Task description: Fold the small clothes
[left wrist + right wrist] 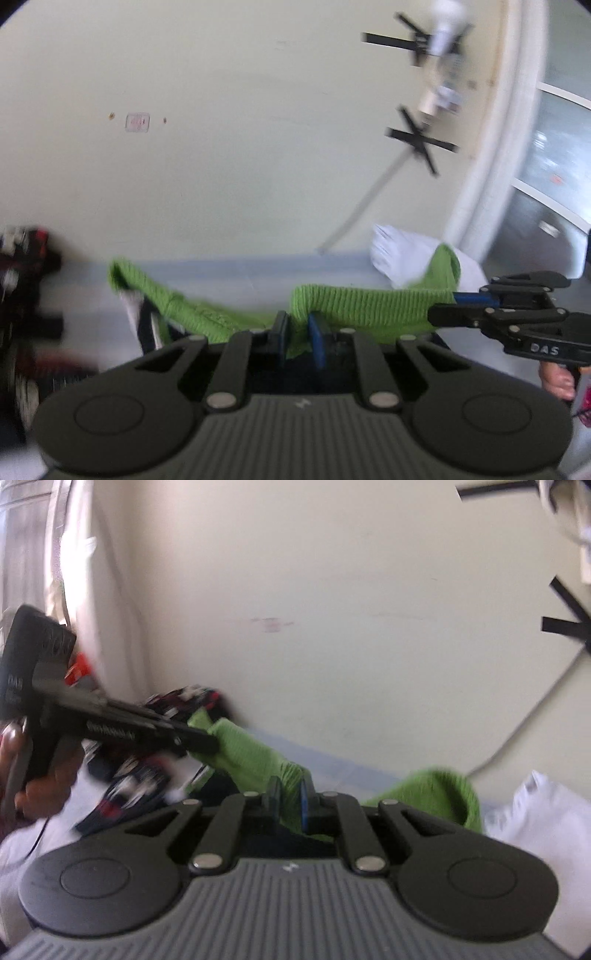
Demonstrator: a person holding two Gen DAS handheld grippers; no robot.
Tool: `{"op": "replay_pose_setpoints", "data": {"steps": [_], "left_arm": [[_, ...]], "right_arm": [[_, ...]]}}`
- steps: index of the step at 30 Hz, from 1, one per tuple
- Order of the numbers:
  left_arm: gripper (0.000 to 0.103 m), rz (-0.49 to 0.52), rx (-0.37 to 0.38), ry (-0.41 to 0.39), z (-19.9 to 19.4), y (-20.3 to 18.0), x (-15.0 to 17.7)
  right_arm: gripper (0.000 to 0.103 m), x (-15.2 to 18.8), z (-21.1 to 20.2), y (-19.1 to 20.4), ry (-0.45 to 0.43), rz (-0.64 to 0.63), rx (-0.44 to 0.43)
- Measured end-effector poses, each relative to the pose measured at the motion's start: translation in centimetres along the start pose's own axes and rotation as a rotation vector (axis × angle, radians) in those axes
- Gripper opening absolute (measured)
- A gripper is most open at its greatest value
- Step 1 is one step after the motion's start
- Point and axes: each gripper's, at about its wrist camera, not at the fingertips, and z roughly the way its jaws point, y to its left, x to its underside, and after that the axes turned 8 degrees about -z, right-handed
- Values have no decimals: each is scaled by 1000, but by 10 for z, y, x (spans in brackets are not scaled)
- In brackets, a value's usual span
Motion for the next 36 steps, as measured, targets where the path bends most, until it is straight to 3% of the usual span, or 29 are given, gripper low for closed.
{"op": "replay_pose_setpoints", "data": {"steps": [4, 6, 9, 11, 13, 14, 17, 21, 24, 26, 27, 28, 30, 31, 32, 35, 36], "left_arm": [[13, 13, 3, 27, -32, -18, 64], [17, 32, -41, 68, -23, -18, 86], [22, 3, -76, 131, -11, -8, 99], [29, -22, -50, 122, -25, -6, 96], [47, -23, -7, 55, -50, 0, 88], [48, -30, 8, 16, -62, 2, 85], [47, -74, 15, -73, -84, 14, 66], [40, -87, -61, -74, -48, 21, 43], [35, -81, -119, -3, -2, 28, 45], [23, -65, -220, 49, 33, 36, 48], [11, -58, -264, 46, 46, 45, 51], [11, -76, -238, 10, 46, 51, 54], [11, -153, -197, 14, 43, 62, 52], [11, -163, -191, 15, 39, 64, 53], [11, -155, -187, 8, 38, 64, 55], [14, -137, -164, -25, 30, 63, 63], [24, -138, -139, -35, 26, 62, 64]], "right_arm": [[13, 51, -47, 51, -2, -31, 13], [13, 73, -51, 71, 14, -40, 43], [15, 104, -34, 87, 72, 9, 81], [19, 111, -34, 83, 77, 26, 95], [28, 103, -46, 83, 65, 59, 74], [37, 100, -57, 76, 39, 74, 58], [40, 88, -85, 67, -65, 122, 44], [40, 78, -83, 46, -133, 211, 112], [41, 75, -57, 36, -106, 227, 176], [43, 81, -30, 22, -40, 259, 203], [42, 89, -21, 13, 28, 263, 254], [36, 97, -7, 2, 92, 269, 305], [30, 110, -8, -23, 40, 362, 312], [16, 111, -12, -33, 30, 441, 310], [13, 111, -13, -39, 31, 486, 312], [13, 114, -14, -33, 9, 462, 317], [14, 114, -16, -30, 8, 465, 321]]}}
